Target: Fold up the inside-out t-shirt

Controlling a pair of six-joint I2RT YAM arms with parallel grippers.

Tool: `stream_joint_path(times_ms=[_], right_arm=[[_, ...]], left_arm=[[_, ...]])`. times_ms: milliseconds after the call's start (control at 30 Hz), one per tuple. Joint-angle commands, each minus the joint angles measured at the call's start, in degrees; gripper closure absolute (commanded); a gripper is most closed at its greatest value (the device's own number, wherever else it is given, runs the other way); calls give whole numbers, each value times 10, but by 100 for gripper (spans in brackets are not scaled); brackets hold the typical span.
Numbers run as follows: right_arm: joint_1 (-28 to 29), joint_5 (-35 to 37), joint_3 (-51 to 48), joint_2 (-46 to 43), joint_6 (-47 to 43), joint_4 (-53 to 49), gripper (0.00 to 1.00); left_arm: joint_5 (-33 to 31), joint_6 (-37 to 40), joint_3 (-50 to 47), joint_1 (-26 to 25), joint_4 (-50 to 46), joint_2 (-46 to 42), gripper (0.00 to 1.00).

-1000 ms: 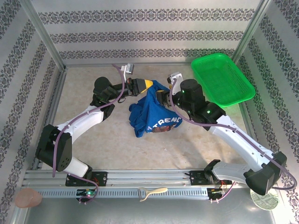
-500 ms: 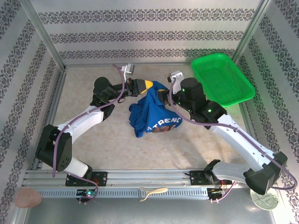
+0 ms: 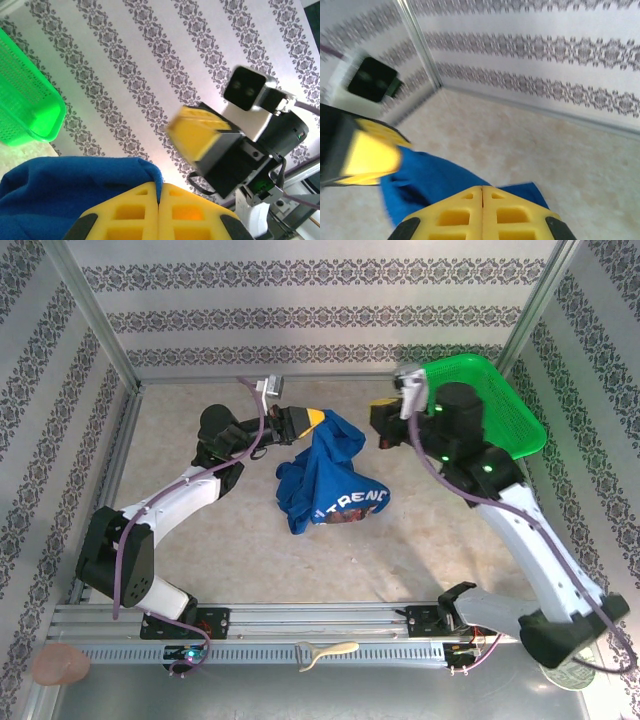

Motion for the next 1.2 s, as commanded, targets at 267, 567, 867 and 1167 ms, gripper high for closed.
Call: stream_joint_path(times_ms=[267, 567, 867, 1167], right_arm=[[61, 28, -67, -8, -59, 7, 25], [75, 81, -37, 82, -109, 11, 23], [35, 49, 35, 159, -95, 6, 82], [-15, -202, -32, 30, -8, 47, 100]], left_arm=[[4, 9, 20, 10, 1, 4, 100], [14, -3, 18, 10, 13, -4, 100], [25, -10, 7, 9, 18, -12, 100], [-53, 50, 10, 48, -83, -16, 65]])
